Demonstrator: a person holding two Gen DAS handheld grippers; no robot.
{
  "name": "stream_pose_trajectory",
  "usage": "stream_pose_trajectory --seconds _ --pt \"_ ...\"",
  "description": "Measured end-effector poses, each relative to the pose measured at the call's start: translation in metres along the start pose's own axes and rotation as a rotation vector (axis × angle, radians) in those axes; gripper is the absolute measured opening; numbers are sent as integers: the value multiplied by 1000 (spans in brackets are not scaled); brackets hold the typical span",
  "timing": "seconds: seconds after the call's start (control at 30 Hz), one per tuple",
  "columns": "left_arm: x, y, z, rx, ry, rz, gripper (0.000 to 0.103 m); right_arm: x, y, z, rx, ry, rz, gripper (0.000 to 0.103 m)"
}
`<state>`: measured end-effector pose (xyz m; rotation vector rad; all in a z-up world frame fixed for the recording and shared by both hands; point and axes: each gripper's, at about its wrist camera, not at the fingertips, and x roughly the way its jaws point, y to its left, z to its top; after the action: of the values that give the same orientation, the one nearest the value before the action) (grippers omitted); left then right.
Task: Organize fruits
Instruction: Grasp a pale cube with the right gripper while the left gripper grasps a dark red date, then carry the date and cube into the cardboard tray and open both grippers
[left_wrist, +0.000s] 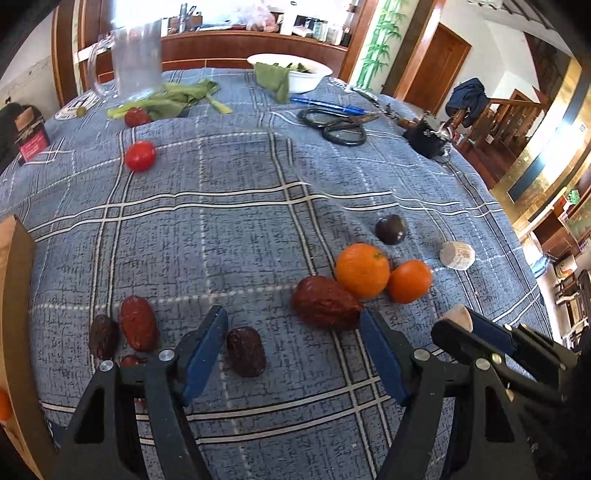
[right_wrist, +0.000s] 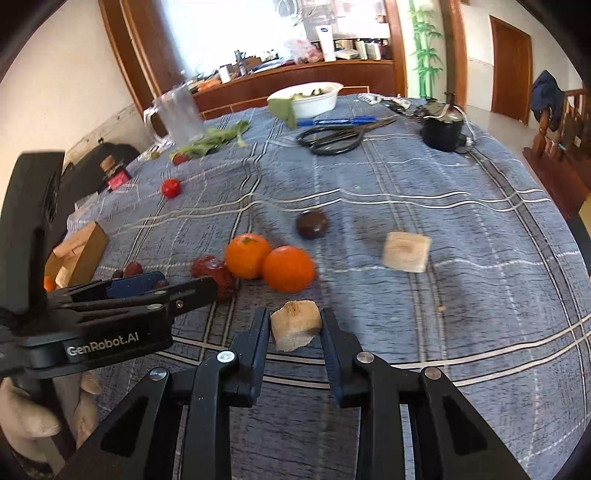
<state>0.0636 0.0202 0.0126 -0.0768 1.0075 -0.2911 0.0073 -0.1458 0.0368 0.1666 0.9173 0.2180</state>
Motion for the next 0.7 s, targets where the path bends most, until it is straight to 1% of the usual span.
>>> stream_pose_trajectory --seconds 0.13,0.23,0.3,0.43,0.47,0.5,0.53,0.63,0.7 --pt "6 -13 -4 83 -18 16 73 7 -5 1 31 35 17 29" --pt "11 -24 -6 148 -39 59 73 10 -5 0 33 50 11 29" --pt "13 -26 -5 161 -44 69 73 9 -6 0 34 46 7 29" --pt "14 -23 -1 145 -50 72 71 10 -5 0 36 49 2 29" --pt "15 -23 0 154 -52 84 67 12 -5 -1 35 53 1 29" --pt "14 -25 -1 167 -55 97 50 13 -4 -1 34 53 -2 29" --pt "15 -26 1 183 -61 116 44 13 -4 0 31 49 -8 29" --pt "14 -22 2 153 -69 85 44 15 -2 1 27 44 -14 29" --pt "7 -19 0 136 -86 84 44 16 -1 2 19 45 -19 29"
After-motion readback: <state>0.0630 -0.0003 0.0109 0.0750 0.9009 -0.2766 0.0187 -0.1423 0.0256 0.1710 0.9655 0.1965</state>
